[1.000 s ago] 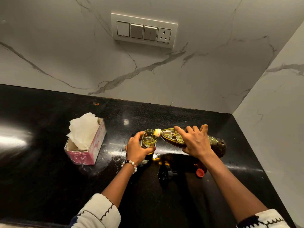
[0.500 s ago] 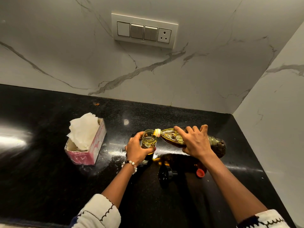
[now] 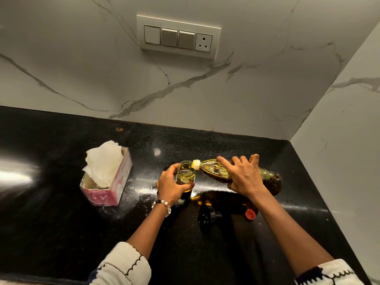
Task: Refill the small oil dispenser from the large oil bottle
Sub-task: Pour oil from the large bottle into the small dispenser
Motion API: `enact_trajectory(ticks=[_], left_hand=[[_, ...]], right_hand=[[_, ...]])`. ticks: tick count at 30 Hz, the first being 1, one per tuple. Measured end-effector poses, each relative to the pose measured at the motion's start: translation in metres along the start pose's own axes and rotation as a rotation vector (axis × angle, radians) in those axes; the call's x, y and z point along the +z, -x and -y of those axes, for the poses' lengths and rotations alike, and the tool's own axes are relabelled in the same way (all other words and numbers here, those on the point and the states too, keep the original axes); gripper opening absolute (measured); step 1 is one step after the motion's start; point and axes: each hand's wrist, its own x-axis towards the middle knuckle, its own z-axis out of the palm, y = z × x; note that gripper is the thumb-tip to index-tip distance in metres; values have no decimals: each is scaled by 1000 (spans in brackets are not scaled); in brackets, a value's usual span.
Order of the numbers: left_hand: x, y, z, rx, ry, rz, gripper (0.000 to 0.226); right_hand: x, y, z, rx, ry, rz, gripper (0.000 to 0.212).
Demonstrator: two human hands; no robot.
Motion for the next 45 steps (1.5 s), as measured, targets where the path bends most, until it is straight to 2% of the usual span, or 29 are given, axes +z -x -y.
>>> enact_trajectory(ticks=[45], left_hand=[[-1,0,0,6,5,1,70]], right_hand=[[-5,2,2,4,2,1,93]])
